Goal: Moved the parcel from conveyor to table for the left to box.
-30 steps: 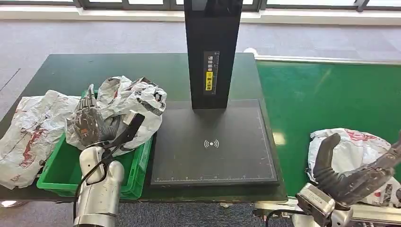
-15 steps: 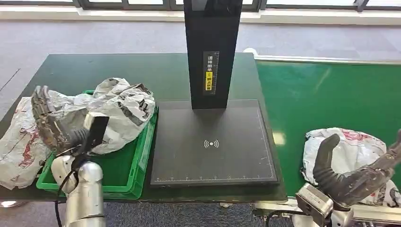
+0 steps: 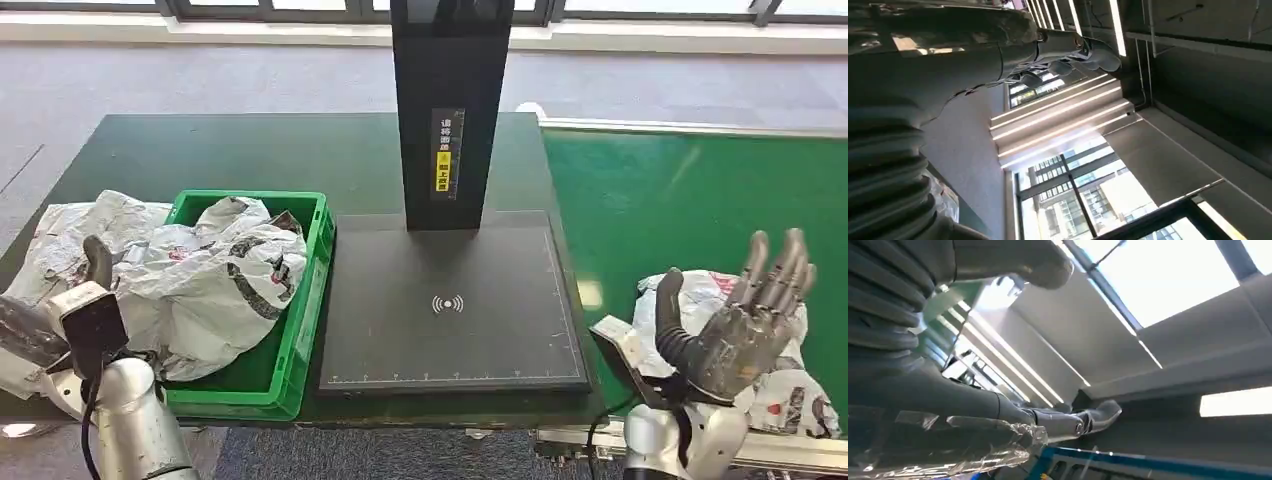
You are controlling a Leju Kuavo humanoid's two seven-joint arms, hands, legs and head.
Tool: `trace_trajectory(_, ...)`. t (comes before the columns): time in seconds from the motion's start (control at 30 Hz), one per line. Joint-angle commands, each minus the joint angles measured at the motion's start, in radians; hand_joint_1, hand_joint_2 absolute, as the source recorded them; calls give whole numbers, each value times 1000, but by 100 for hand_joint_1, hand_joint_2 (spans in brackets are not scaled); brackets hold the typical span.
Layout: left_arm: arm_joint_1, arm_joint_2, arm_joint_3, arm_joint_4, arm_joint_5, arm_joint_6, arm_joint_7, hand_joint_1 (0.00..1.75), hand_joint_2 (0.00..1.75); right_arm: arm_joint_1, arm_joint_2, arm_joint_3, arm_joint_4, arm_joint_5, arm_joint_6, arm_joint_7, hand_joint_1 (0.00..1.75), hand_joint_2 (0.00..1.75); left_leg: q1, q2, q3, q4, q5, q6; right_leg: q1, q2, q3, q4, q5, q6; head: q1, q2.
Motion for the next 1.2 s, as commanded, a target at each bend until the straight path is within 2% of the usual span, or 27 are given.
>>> trace_trajectory(0.03,28,-14,-57,16,-47,-2,4,0,175,-229,11,-410,412,109,-1,-33,0,0,1,-4,3,-2,1,2,1,-4,5,-3,0,0,0,0)
trace_trajectory(0.13,15,-14,-75,60,-85,-2,19,0,175,-267,1,-477,464,146,-1,-43,0,0,0,-4,4,-2,2,1,0,-4,5,-2,0,0,0,0)
trace_trajectory(0.17,83,-14,-115,30,-36,-2,4,0,175,-271,7,-520,460,178,-1,-52,0,0,0,-4,4,-2,2,1,1,-4,6,-3,0,0,0,0)
trace_trajectory(0.2,-58,-14,-114,151,-161,-2,58,0,175,-267,-23,-476,464,211,-1,39,0,0,0,-4,5,-3,2,1,1,-4,6,-4,0,0,0,0)
trace_trajectory(0.23,28,-14,-185,106,-111,-2,60,0,175,-288,-13,-529,477,252,-1,34,0,0,0,-3,7,-4,1,1,0,-3,8,-4,-1,0,0,0)
trace_trajectory(0.27,21,-14,-202,124,-126,-2,64,0,175,-288,-21,-545,478,294,-1,71,0,0,0,-6,6,-3,1,1,1,-5,7,-4,0,0,0,0)
trace_trajectory(0.3,24,-14,-243,127,-118,-2,78,0,175,-282,-36,-536,472,335,-1,131,0,0,0,-7,2,-1,2,1,0,-7,5,-2,0,0,0,0)
trace_trajectory(0.33,33,-14,-282,168,-55,-2,39,0,175,-268,-46,-524,460,380,-1,196,0,0,1,-11,2,-1,2,1,1,-10,5,-3,-1,0,0,0)
trace_trajectory(0.37,43,-14,-377,209,27,-2,22,0,175,-255,-79,-498,488,464,-1,316,0,0,1,-10,2,-1,2,1,1,-10,5,-3,-1,0,0,0)
trace_trajectory(0.4,46,-14,-429,233,70,-2,12,0,175,-241,-113,-452,518,494,-1,406,0,0,-1,-9,3,-2,2,1,0,-8,4,-2,-1,0,0,0)
trace_trajectory(0.43,49,-14,-493,256,112,-2,11,0,175,-219,-154,-401,560,495,-1,479,0,0,0,-12,4,-4,3,2,0,-12,8,-5,-1,1,0,0)
trace_trajectory(0.47,49,-14,-537,265,182,-76,4,0,175,-213,-215,-304,656,495,-1,609,0,0,0,-12,5,-4,3,2,0,-11,9,-6,-1,1,0,0)
trace_trajectory(0.5,53,-14,-552,259,226,-149,4,0,175,-219,-270,-220,755,495,-1,718,0,175,0,-11,4,-3,3,2,0,-11,8,-6,0,1,0,0)
trace_trajectory(0.53,58,-14,-571,254,279,-261,6,0,175,-254,-323,-179,907,495,-1,786,0,175,0,-13,7,-5,2,3,1,-12,12,-9,0,1,0,0)
trace_trajectory(0.57,64,-14,-586,249,310,-324,7,0,175,-263,-342,-152,962,493,-1,821,0,175,0,-7,6,-3,1,3,1,-7,9,-8,1,2,0,0)
trace_trajectory(0.7,64,-14,-586,249,310,-324,7,0,175,-263,-342,-152,962,493,-1,821,0,175,-1,-5,2,-2,0,3,-1,-6,7,-5,1,2,0,0)
trace_trajectory(0.77,81,-14,-597,231,351,-430,4,0,175,-295,-355,-155,1066,489,4,847,0,175,-2,-5,4,-2,0,3,-2,-5,7,-5,1,2,0,0)
trace_trajectory(0.8,100,-14,-631,213,361,-535,5,0,175,-315,-349,-243,1109,391,86,764,0,175,-2,-5,3,-1,-1,3,-1,-5,5,-4,1,2,0,0)
trace_trajectory(0.9,110,-14,-680,210,328,-529,22,0,175,-332,-347,-329,1143,275,144,613,0,175,-1,-7,3,-1,-1,3,0,-8,6,-4,0,2,0,0)
trace_trajectory(1.03,103,-14,-686,227,310,-522,29,0,175,-344,-345,-368,1162,226,200,549,0,175,-2,-4,5,-3,-1,3,-1,-5,7,-5,0,2,0,0)
trace_trajectory(1.2,104,-14,-687,229,304,-522,31,0,175,-342,-347,-373,1168,223,221,548,0,175,-1,-5,3,-2,-1,3,-1,-5,5,-4,0,2,0,0)
